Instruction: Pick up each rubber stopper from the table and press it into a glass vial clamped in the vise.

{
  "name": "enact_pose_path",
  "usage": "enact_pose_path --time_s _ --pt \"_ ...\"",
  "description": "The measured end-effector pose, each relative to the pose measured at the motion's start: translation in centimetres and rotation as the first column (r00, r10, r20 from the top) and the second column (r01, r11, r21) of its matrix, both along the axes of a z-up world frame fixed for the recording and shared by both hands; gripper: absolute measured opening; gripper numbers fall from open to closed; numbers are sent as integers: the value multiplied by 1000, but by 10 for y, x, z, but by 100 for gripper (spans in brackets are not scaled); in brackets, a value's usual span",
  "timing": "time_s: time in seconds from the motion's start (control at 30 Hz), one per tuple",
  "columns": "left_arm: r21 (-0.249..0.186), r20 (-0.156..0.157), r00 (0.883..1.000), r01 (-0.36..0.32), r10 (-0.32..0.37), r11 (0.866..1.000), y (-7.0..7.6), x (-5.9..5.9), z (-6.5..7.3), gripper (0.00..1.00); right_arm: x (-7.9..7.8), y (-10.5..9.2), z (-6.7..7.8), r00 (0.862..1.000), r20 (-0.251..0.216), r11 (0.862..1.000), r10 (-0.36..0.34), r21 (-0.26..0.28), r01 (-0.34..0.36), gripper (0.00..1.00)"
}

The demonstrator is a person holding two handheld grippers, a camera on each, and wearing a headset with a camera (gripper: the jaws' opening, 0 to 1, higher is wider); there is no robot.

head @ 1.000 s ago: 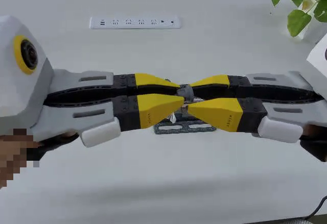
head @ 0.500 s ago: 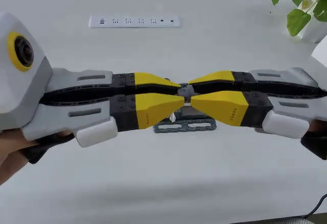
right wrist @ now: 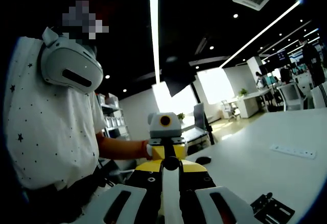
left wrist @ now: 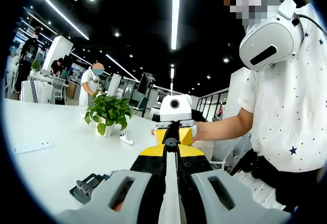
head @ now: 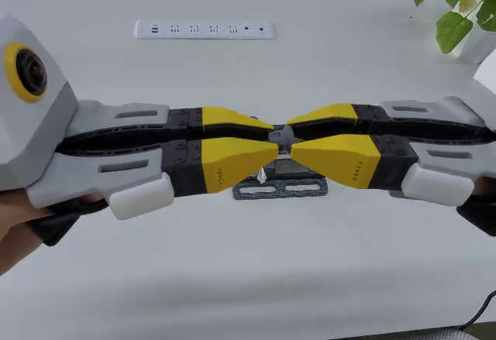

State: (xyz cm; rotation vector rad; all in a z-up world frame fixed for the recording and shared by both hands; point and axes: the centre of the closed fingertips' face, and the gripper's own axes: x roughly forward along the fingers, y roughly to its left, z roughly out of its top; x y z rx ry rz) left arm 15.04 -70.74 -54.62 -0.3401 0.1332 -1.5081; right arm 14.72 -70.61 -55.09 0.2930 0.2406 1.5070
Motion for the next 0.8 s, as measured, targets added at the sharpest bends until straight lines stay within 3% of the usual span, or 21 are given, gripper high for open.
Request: enact_pose_path --time_s 0.3,0.8 --pt "-17 -20 999 28 -29 999 2 -3 0 3 -3 0 1 1000 8 1000 24 -3 -24 6" --pt "5 -9 1000 13 -13 1000 3 -3 -9 4 -2 2 -9 1000 -4 999 11 -42 -11 6"
